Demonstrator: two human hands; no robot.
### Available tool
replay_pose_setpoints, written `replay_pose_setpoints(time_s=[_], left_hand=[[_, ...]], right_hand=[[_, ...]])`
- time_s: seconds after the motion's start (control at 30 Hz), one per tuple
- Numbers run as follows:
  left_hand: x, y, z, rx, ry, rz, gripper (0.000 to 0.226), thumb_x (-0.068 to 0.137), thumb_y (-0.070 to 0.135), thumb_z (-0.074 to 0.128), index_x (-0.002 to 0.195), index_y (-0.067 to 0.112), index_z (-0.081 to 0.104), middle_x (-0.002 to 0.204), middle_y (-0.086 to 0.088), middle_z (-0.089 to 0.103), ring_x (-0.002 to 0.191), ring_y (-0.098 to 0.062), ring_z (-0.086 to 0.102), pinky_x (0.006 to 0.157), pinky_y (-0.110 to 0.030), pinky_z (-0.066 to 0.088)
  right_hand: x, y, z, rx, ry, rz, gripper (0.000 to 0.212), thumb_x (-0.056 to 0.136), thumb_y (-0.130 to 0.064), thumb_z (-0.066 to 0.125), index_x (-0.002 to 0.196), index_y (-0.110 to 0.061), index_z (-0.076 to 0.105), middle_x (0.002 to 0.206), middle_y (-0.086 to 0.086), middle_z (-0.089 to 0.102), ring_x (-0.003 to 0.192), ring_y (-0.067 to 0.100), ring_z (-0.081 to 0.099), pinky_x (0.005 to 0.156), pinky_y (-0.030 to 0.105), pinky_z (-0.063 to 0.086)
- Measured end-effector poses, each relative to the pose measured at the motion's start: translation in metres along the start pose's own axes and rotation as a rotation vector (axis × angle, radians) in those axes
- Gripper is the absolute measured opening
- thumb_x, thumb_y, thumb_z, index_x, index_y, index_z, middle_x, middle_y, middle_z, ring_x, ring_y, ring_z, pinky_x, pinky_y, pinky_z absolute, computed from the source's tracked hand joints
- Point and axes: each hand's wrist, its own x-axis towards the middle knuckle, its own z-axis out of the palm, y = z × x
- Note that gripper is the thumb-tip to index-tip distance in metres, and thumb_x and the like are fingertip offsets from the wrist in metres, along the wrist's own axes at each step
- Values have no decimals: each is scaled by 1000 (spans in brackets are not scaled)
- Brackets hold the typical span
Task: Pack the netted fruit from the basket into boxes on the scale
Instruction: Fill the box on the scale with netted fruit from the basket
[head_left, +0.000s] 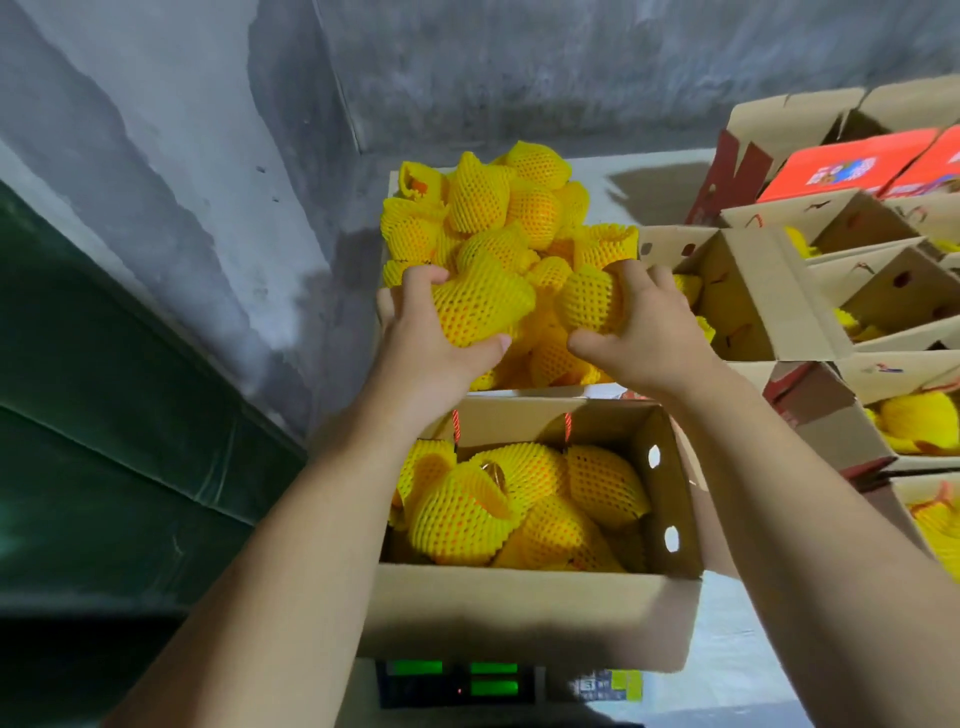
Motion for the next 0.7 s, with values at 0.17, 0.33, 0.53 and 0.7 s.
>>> replay_pose_setpoints(time_s=[0.17,0.33,0.53,0.7], left_hand=[[-39,12,-17,-485,18,-162,92,66,67,85,141,42,37,136,7,57,111,-18,68,82,-40,61],[-88,23,-33,-927,-117,-298,80,74,53,87,141,35,46,128,0,72,99,-25,76,68,-32,59],[-133,14,-53,-923,-300,-211,82,80,24,87,149,27,42,136,-6,67,118,-24,70,89,-39,60],[-158,-10,-65,-853,-299,-217,112,73,10,91,160,32,25,140,-5,61,122,-23,67,99,-39,59]], right_hand=[[-63,-36,-18,744,-24,64,44,75,-46,76,116,-40,64,106,-3,73,100,16,71,88,44,59],[-122,-59,0,1310,-286,79,33,91,-18,71,121,-31,68,114,9,75,100,31,75,80,50,63],[-159,-63,3,997,-37,8,43,72,-45,85,111,-44,66,100,0,77,91,26,77,75,44,62],[-175,-51,0,339,-37,-31,131,63,-81,76,163,-38,3,167,7,27,154,29,26,122,57,28]])
